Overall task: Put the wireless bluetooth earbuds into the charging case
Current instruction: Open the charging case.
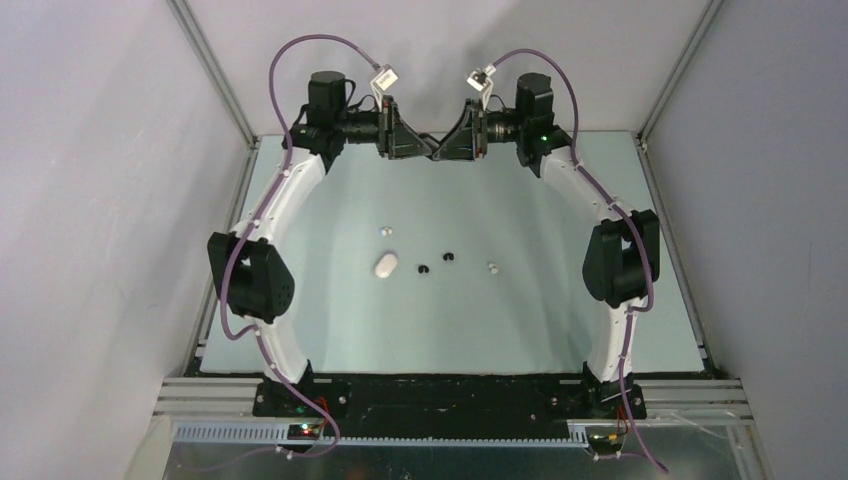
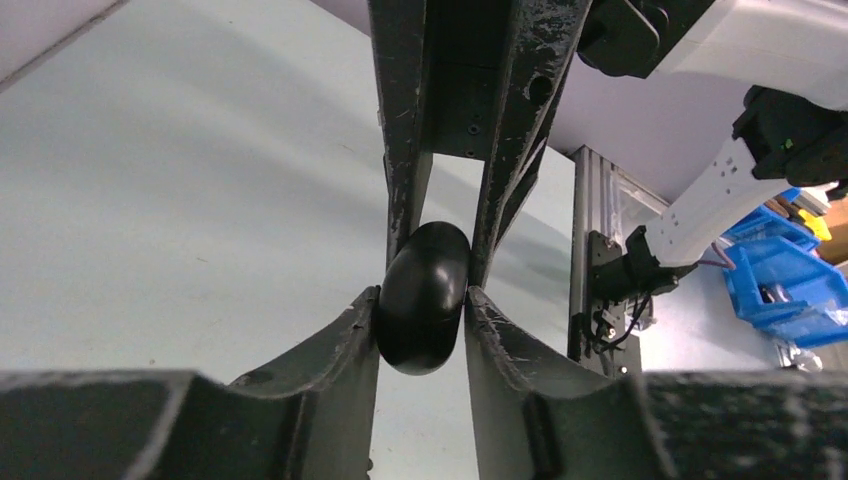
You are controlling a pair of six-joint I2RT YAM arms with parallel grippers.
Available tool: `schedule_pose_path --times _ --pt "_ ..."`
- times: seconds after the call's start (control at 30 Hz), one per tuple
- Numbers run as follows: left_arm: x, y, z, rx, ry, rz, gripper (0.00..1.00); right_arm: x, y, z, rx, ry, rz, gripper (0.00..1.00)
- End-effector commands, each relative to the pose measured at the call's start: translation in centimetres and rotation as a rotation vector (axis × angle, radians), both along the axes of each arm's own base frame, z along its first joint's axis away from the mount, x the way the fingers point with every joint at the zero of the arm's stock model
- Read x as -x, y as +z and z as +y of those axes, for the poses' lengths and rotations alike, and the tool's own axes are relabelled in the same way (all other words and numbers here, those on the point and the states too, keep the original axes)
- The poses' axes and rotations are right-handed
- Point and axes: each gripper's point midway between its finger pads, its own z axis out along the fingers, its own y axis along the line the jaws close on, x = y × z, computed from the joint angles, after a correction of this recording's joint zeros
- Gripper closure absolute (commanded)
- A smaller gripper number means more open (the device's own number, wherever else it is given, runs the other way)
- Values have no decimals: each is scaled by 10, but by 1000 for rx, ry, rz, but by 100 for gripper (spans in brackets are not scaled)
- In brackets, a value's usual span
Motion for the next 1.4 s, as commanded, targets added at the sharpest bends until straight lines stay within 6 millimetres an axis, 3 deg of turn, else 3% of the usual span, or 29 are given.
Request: schedule_pose_path --times 0.0,0.07,0.23,0.27,0.3,0.4,0.53,0.83,1.37 --pt "9 15 -7 36 -63 -33 65 12 30 -3 -33 13 -82 93" --pt "10 15 -7 39 -69 -32 72 11 30 -3 -33 8 -81 93" --pt "12 15 -7 41 -77 -27 77 9 30 -3 -34 -5 -78 91" --pt "12 14 -7 41 -79 -26 78 9 30 -3 -34 -5 -78 89" --pt "13 14 -7 43 -85 -30 89 9 30 -3 -33 -8 -76 87" --pt "14 13 -7 41 -90 -38 100 9 29 -3 -32 -12 -68 70" --pt "15 11 -7 39 -100 -59 100 5 31 -1 -34 -33 -64 57" --pt "19 9 -6 37 -104 -56 100 -29 30 -8 -42 -180 14 51" --pt "18 8 -6 37 -104 -52 100 -33 31 -11 -57 -184 36 46"
